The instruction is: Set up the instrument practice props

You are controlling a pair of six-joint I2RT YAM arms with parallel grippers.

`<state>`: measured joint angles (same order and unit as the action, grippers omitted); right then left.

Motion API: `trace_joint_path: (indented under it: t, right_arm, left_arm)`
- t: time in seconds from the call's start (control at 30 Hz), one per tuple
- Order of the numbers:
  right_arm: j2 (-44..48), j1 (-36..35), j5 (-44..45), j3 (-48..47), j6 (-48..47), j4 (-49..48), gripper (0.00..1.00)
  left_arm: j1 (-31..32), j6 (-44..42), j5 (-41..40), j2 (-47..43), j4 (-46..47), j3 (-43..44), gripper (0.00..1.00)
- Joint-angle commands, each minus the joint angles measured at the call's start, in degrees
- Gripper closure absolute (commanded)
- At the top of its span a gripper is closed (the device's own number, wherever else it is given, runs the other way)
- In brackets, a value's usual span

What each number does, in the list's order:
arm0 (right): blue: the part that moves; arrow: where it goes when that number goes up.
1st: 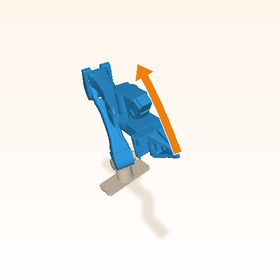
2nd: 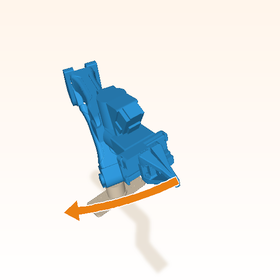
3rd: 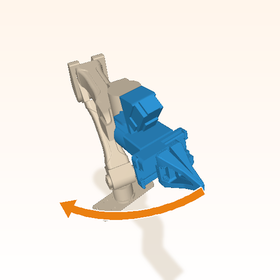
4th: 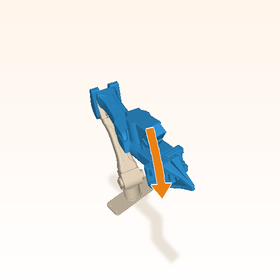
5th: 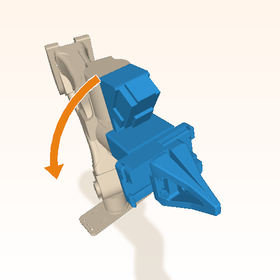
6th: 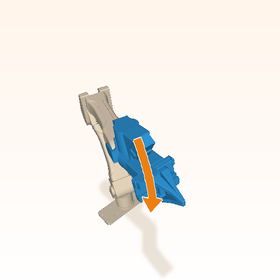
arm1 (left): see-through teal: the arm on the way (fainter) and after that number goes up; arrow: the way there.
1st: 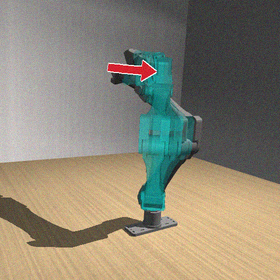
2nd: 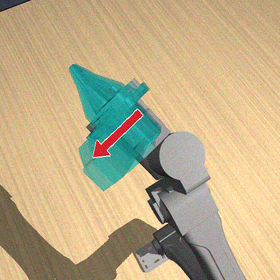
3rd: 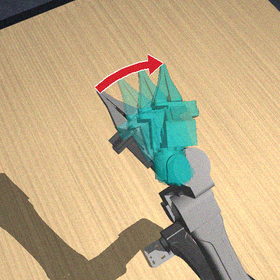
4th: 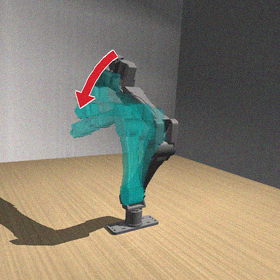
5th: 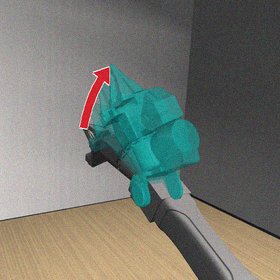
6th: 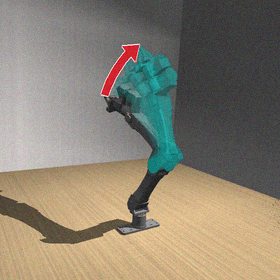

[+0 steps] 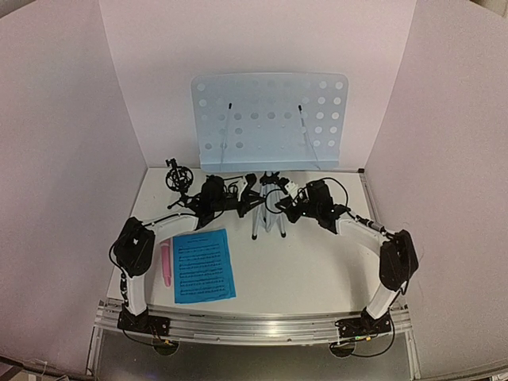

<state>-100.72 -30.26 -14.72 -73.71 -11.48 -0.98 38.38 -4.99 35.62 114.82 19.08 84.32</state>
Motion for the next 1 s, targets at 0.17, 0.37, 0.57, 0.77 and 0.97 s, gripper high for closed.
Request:
trace_joint_path:
  t: [0.17,0.37,0.57,0.77,0.97]
  right_arm:
    - [11.81,3.09,7.9,6.02,-1.08,14.69,1.0]
    - [16.74,3.09,11.12,9.55,-3.34,20.01,1.0]
    - [19.47,3.14,13.42,11.08,-6.84,27.52,1.0]
    - [21.37,5.06,12.73,13.24,-8.73,29.93,1.0]
    - [18.74,5.49,8.23,10.81,-7.43,30.61,1.0]
  left_arm:
    - [-0.86,-9.7,2.03,-5.67,-19.32,2.09,1.0]
    - [-0.79,-13.21,1.41,-6.24,-24.81,2.37,1.0]
    - [-0.62,-16.18,0.94,-6.69,-28.82,1.23,1.0]
    - [-0.35,-19.62,-1.61,-6.8,-33.82,3.84,1.0]
    - [0.04,-19.89,0.5,-4.52,-45.91,12.77,1.0]
